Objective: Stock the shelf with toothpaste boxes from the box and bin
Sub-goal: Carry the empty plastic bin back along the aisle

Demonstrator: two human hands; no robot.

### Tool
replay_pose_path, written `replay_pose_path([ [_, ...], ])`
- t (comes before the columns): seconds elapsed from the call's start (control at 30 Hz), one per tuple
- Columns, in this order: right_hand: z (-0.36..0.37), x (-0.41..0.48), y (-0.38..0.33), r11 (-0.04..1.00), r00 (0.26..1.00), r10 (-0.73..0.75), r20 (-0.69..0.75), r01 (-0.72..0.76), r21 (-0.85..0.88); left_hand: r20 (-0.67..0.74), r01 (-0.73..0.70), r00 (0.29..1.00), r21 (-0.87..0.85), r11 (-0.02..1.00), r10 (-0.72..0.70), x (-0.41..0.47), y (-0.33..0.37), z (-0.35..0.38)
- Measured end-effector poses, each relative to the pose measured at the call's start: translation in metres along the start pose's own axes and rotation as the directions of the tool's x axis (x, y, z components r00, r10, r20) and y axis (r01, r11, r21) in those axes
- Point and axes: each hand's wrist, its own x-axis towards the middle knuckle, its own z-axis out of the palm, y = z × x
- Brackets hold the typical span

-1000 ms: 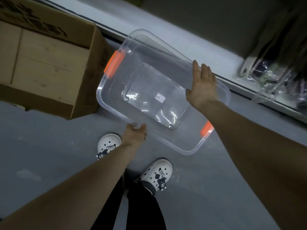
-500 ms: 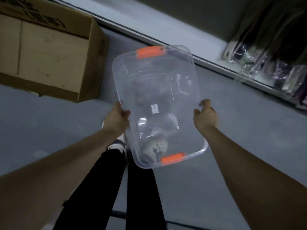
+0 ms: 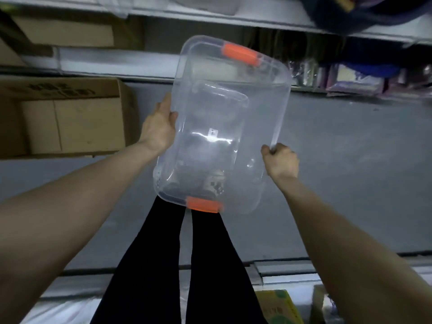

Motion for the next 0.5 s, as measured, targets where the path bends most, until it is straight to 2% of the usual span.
replay_pose_path([
  [0.1,-0.036,-0.027,0.013,0.997,0.998,-0.018,-0.064,0.023,0.073,0.019,-0.077,0.997,0.005,0.997,0.076,-0.013,0.036,-0.022],
  [0.33,-0.123,-0.106,0.056,0.975,0.979,0.127,-0.161,-0.093,0.203,0.123,-0.3,0.95,0.1,0.949,0.287,-0.053,0.14,-0.062],
  [0.5,-0.163,-0.167,0.086,0.918,0.922,0.279,-0.268,-0.174,0.357,0.25,-0.561,0.817,0.136,0.816,0.52,-0.078,0.219,-0.081],
])
